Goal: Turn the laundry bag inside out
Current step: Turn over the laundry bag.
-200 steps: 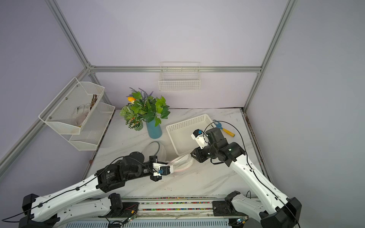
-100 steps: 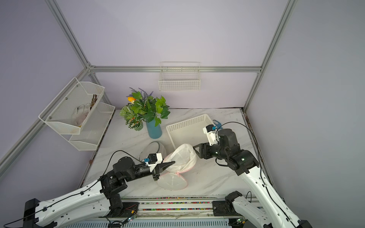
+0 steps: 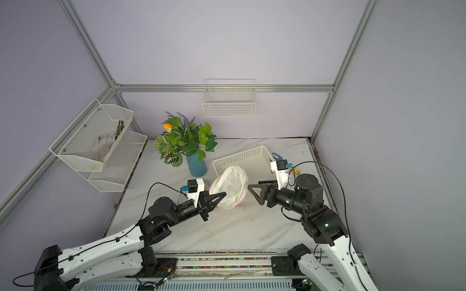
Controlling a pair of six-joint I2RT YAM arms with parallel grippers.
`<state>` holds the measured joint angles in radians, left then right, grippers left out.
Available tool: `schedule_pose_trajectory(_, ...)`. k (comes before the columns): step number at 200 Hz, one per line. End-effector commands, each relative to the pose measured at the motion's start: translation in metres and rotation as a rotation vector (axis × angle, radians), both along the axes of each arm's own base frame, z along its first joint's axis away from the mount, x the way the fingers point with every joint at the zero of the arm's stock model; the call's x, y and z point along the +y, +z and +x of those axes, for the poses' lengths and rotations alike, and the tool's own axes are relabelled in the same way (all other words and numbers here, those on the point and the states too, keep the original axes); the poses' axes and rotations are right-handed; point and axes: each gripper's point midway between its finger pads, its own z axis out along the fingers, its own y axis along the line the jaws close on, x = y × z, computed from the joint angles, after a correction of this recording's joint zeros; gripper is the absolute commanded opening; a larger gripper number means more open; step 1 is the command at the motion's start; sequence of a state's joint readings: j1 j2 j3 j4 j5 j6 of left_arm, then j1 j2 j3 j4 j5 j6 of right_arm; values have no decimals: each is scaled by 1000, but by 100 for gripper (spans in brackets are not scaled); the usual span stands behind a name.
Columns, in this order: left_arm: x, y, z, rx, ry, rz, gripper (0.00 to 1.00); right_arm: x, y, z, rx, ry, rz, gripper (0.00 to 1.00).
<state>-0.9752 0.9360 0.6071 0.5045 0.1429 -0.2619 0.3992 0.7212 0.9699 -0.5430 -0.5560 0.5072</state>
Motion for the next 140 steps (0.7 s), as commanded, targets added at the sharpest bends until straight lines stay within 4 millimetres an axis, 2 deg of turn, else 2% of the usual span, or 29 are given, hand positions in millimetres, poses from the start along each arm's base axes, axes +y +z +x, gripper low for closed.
schedule_pose_trajectory(1, 10, 42, -2, -32, -5, -165, 0, 16, 9, 0, 18, 80, 105, 69)
schedule_pose_trajectory(24, 12, 53, -2, -33, -7, -213, 0, 18, 2, 5, 40, 76, 102, 67)
schedule_pose_trajectory(27, 12, 55, -3, -32, -8, -218, 0, 18, 3, 5, 40, 79, 106, 62)
schedule_pose_trajectory(49, 11, 60, -2, -31, -16, -234, 0, 20, 10, 5, 25, 89, 142, 52)
schedule_pose_trajectory(69, 11, 62, -2, -27, -18, -243, 0, 18, 16, 8, 7, 68, 153, 36)
schedule_pose_trajectory(88, 14, 65, -3, -26, -19, -261, 0, 14, 11, 13, 17, 24, 136, 16)
schedule_pose_trajectory(108, 17, 68, -5, -32, -19, -271, 0, 7, 0, 18, 34, -34, 107, 4)
schedule_pose_trajectory(117, 19, 70, -7, -36, -22, -279, 0, 3, -5, 21, 38, -65, 96, 0)
schedule_pose_trajectory(140, 24, 83, -15, -65, -54, -313, 0, -5, -22, 29, 74, -123, 67, 0)
